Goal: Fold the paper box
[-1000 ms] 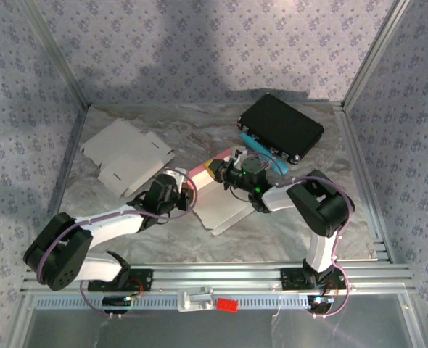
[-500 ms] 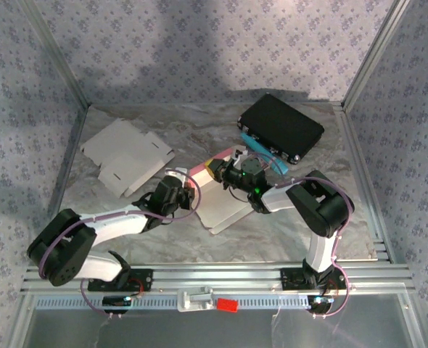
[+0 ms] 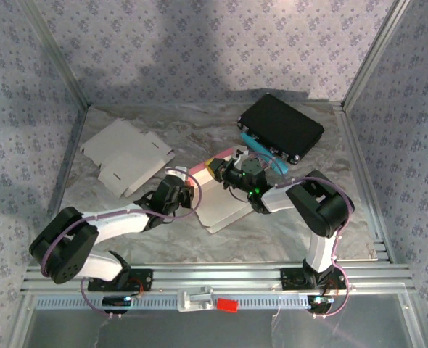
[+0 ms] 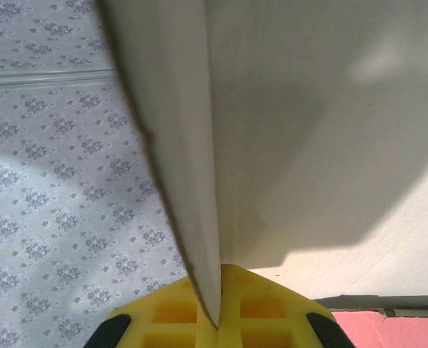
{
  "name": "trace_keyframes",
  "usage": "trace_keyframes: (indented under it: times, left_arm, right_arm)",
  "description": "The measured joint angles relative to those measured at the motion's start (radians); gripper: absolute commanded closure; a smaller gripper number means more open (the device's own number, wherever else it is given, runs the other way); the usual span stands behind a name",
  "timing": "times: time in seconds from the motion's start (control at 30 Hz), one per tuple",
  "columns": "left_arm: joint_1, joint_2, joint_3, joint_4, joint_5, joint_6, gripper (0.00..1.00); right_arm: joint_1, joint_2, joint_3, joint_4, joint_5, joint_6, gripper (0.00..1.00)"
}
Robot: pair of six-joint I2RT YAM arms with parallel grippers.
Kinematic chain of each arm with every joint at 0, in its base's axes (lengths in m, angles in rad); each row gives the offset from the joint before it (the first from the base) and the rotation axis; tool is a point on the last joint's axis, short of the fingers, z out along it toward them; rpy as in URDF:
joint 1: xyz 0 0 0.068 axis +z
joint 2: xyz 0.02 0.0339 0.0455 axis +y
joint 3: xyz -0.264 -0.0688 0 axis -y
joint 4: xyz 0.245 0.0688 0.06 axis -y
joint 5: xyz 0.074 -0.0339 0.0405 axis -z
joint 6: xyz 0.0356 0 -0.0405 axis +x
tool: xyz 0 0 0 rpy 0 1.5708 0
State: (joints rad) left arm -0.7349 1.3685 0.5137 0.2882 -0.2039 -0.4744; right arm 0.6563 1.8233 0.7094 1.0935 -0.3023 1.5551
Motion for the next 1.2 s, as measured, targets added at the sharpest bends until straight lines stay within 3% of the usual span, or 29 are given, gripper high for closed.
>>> trace_keyframes:
  times: [0.17,0.47,0.8,1.0,1.13,1.2]
  left_arm:
    - [-0.002,0.010,0.010,-0.003,-0.014,-0.011,0.86]
    - [-0.051,0.087,0.122,-0.122,-0.167,-0.134,1.00]
    - [-0.078,0.121,0.161,-0.161,-0.246,-0.235,1.00]
    - [-0.077,0.130,0.162,-0.155,-0.245,-0.226,0.78]
    - [-0.064,0.150,0.162,-0.153,-0.236,-0.215,0.75]
    - [-0.057,0.158,0.163,-0.151,-0.231,-0.212,0.79]
  right_arm:
    - [0.000,0.000,0.000,0.000,0.005,0.000,1.00]
    - [0.000,0.000,0.000,0.003,0.051,0.007,1.00]
    - [0.000,0.000,0.000,0.003,0.057,0.019,1.00]
    - [-0.001,0.000,0.000,0.003,0.047,0.025,1.00]
    - [-0.001,0.000,0.000,0.003,0.024,0.027,1.00]
    - [-0.001,0.000,0.000,0.003,0.018,0.027,1.00]
